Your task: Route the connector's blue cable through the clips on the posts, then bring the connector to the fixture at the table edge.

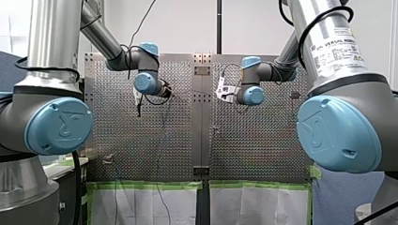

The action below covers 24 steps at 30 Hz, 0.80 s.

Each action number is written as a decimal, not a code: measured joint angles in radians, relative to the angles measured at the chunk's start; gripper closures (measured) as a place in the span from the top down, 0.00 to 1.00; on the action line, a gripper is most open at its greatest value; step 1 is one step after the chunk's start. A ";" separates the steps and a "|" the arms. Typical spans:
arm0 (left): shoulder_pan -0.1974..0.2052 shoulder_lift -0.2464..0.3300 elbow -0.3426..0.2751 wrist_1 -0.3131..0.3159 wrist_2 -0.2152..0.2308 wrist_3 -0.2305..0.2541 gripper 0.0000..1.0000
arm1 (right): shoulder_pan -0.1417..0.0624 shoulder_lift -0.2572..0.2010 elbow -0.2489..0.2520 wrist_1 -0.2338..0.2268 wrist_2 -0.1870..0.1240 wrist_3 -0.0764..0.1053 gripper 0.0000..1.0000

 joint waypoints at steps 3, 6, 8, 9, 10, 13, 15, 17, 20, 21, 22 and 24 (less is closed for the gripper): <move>-0.017 0.000 0.002 0.021 -0.002 0.008 1.00 | 0.001 0.001 0.000 0.001 0.000 -0.003 0.00; -0.031 -0.005 0.010 0.034 -0.013 0.001 1.00 | 0.003 0.001 0.000 0.000 0.000 -0.005 0.00; -0.041 -0.015 0.021 0.036 -0.018 -0.003 1.00 | 0.003 0.002 0.000 -0.001 0.000 -0.005 0.00; -0.045 -0.021 0.027 0.034 -0.021 -0.004 1.00 | 0.003 0.002 0.000 -0.001 0.000 -0.006 0.00; -0.050 -0.030 0.036 0.031 -0.026 -0.005 1.00 | 0.003 0.002 0.000 -0.001 0.000 -0.006 0.00; -0.064 -0.054 0.061 0.024 -0.046 -0.005 1.00 | 0.003 0.003 0.000 0.000 0.000 -0.007 0.00; -0.072 -0.069 0.076 0.026 -0.058 -0.006 1.00 | 0.003 0.003 0.000 0.001 0.000 -0.007 0.00; -0.079 -0.086 0.090 0.035 -0.074 -0.010 1.00 | 0.003 0.003 0.000 0.001 0.000 -0.008 0.00; -0.086 -0.110 0.105 0.050 -0.098 -0.015 1.00 | 0.003 0.004 0.000 0.001 0.000 -0.010 0.00; -0.088 -0.117 0.109 0.052 -0.105 -0.016 1.00 | 0.003 0.004 0.000 0.001 0.000 -0.010 0.00; -0.090 -0.127 0.115 0.052 -0.114 -0.016 1.00 | 0.003 0.004 0.000 0.001 0.000 -0.011 0.00; -0.092 -0.140 0.126 0.049 -0.128 -0.014 1.00 | 0.004 0.005 0.000 0.001 0.000 -0.013 0.00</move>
